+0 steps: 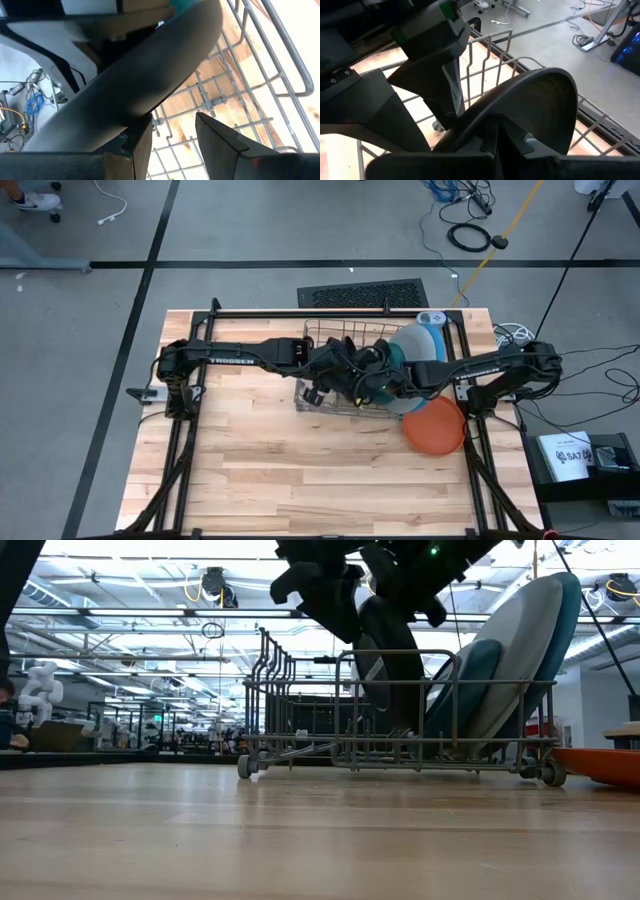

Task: Sort dishes
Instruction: Put the black plate into the dish rack

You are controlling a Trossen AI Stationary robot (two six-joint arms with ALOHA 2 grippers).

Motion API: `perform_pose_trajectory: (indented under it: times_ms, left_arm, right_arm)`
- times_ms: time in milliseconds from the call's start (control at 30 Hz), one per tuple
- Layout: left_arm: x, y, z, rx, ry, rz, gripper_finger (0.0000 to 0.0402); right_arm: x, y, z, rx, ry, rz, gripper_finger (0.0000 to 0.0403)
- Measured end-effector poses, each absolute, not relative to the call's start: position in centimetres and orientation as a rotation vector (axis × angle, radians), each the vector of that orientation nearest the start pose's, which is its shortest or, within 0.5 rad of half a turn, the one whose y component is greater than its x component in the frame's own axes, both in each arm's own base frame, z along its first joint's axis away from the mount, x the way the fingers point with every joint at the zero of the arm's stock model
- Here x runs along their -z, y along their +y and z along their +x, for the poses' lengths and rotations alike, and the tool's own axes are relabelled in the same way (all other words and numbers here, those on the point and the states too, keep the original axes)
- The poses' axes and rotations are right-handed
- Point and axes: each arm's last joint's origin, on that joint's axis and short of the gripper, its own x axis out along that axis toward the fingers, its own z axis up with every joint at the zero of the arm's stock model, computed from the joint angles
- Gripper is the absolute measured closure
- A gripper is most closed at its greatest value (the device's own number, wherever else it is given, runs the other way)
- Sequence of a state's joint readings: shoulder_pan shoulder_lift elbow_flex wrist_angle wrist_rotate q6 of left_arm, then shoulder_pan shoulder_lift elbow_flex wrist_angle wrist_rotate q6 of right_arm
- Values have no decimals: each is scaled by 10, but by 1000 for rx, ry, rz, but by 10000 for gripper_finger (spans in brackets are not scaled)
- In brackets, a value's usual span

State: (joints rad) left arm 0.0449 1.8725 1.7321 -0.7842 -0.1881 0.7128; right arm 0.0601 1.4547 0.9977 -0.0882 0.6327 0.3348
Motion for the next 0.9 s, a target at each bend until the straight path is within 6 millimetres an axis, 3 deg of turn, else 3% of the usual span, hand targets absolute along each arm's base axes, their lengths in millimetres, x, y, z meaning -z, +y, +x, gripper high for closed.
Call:
perform_pose_trajectory:
  times_ms: [333,900]
  left_arm:
    - [-303,24,402,122,1021,760,247]
    - [-307,27,400,172,1007,832,247]
  right_arm:
    - [-261,3,324,623,367,124,403]
    - [-257,6,321,664,380,228,403]
